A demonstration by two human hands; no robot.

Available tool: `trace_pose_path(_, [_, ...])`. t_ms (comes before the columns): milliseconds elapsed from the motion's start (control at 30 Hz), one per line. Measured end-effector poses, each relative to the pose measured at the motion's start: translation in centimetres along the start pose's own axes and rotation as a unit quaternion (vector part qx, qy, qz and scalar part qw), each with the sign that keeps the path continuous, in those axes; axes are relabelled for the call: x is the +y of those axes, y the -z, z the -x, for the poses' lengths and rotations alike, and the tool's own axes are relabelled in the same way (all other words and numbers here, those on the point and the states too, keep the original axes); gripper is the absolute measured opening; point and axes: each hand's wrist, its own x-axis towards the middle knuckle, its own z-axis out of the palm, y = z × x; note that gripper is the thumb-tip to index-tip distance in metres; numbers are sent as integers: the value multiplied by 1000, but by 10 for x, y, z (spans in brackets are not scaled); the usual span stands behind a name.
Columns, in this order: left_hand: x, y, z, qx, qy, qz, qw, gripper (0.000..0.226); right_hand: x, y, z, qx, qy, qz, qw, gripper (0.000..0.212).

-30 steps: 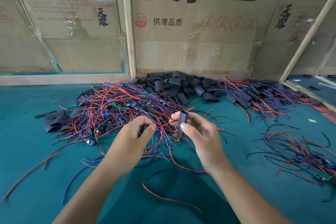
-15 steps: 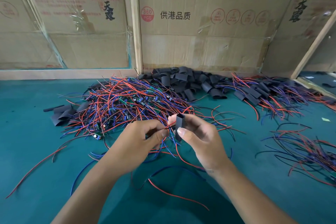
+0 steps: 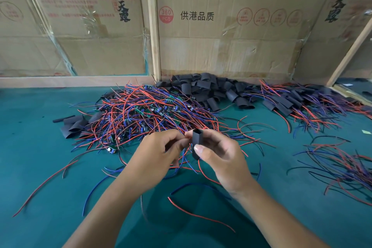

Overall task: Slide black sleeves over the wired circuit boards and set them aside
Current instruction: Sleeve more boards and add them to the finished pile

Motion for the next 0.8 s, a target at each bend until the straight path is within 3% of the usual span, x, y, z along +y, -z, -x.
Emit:
trace_pose_path(433, [6,-5,0,66,-2,5,998,24,-5,12,-5,6,24,12,1000,30])
trace_pose_path(533, [4,1,0,80,9,1,997,20,-8,25,-10,59,52,160,984,32])
trace_pose_path(633, [5,3,1,83,10,4,996,21,-6,37,-12,51,126,377,916,37])
trace_pose_path(800, [7,1,1,70,5,-12,997,23,2,35,-11,12,136,441,887,42])
